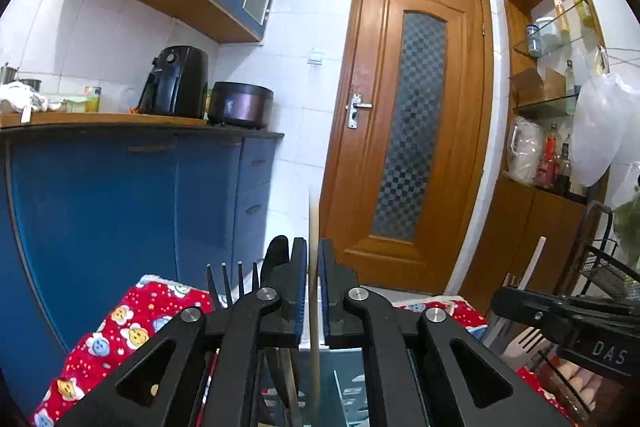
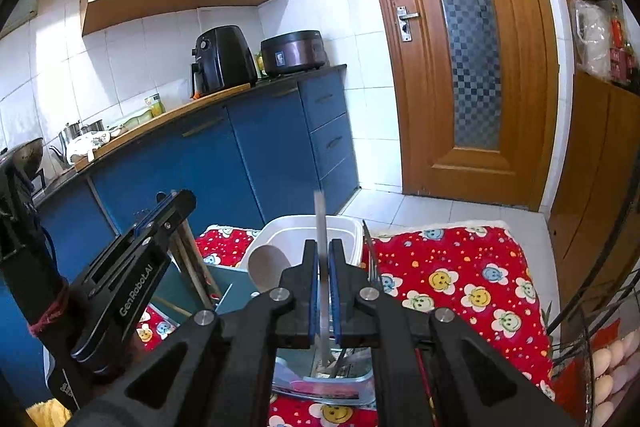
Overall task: Organize utensils
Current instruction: 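Open both tools to drop the chopsticks into the caddy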
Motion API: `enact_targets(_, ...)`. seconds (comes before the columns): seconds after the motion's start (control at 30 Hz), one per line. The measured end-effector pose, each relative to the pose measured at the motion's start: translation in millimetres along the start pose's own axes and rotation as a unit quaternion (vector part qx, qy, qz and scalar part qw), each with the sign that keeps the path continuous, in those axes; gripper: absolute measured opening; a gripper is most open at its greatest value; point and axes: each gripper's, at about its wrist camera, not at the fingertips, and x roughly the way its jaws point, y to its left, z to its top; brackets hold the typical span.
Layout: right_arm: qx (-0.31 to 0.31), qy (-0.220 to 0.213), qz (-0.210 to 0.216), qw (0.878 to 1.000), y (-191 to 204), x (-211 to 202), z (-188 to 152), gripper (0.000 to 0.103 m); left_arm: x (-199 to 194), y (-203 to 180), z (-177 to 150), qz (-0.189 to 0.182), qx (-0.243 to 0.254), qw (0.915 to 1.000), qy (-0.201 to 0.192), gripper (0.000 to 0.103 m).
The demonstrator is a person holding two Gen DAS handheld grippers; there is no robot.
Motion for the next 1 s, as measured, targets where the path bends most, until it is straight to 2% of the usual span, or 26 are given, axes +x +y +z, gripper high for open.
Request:
enact_targets(0.1, 0.008, -0.005, 0.004, 1.000, -0.7, -4.2, -0.4, 0.013, -2.7, -0.7, 1.5, -0.005, -0.003, 0.9999, 0.010, 0.019)
enact_targets(0.27, 0.014, -0.019, 0.008, 1.000, 0.1, -16.7, 4.0, 0.016, -13.6, -1.7, 6.7, -0.001, 0.001, 1.0000, 0.007, 0.021)
enact_targets(0.4, 0.011, -0.033, -0.002, 0.999, 2.7, -27.4, 5.8, 0.026, -23.0, -3.1, 12.6, 0.004, 0.008, 0.9999, 0.007, 0.027)
enact_targets(0.77, 0.017, -0.047, 0.004, 0.999, 8.3, -62.9, -0.5, 0.032, -60.3, 2.4, 26.8, 0.014, 0.014, 0.9996, 0.021, 0.028)
enact_targets(1.0, 0.024, -0.047, 0.013, 0.999, 20.6, -87.2, -16.0, 0.035, -85.4, 5.5, 26.2, 0.020, 0.020, 0.9984, 0.050, 0.028)
